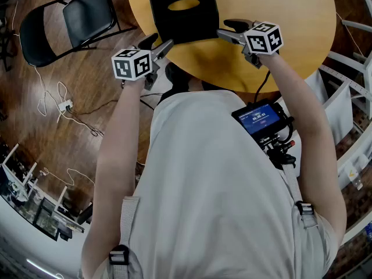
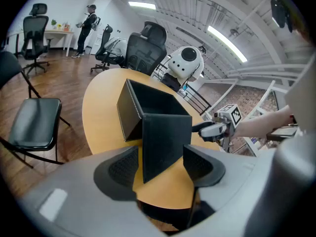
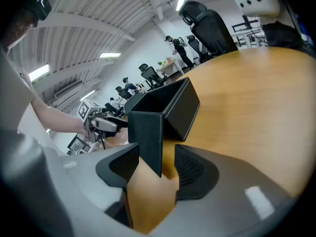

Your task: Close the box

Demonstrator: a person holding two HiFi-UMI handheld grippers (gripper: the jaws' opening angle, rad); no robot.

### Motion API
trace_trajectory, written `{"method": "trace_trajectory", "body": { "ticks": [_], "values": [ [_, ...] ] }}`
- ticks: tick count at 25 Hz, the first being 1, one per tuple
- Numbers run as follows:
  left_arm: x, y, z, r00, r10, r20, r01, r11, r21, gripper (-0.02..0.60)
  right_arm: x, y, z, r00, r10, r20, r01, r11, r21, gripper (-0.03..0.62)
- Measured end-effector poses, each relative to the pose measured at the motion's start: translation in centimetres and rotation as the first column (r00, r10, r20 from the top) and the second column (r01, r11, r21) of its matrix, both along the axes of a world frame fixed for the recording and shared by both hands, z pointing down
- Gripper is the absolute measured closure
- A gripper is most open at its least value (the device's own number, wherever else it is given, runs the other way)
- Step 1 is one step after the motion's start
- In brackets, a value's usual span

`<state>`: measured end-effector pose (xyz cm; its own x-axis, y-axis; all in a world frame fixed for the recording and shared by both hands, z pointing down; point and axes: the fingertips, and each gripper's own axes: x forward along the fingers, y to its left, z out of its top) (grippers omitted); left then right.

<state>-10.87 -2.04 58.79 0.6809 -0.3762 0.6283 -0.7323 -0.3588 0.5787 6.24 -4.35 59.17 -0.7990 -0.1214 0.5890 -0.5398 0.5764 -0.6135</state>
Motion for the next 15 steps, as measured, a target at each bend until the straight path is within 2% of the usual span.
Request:
{"method": "trace_trajectory", "body": {
  "ticks": [4,8,12,15],
  "values": [
    [-0.2,-1.1,0.9,0.998,-0.005,-0.067,0.004,1.0,-0.011,0.298,0.0,-0.7,0.8,0.998,-0.053,0.034,0.054,0.998,-0.034,0.37],
    [-0.9,-1.0,2.1,1.0,0.013,0.0,-0.013,1.0,-0.027,0.299,0.0,-0.8,1.4,0.998,-0.062,0.021,0.062,0.998,-0.028,0.38],
    [-0.1,-0.5,2.2,0.998,0.027,0.06,-0.025,0.999,-0.026,0.305,-0.2,-0.6,1.1,0.997,-0.072,-0.007,0.073,0.997,0.033,0.495],
    [0.3,-0.3,2.2,0.996,0.036,0.081,-0.034,0.999,-0.025,0.323,-1.0,-0.5,0.8,0.997,-0.083,-0.012,0.083,0.995,0.056,0.502]
  ]
}}
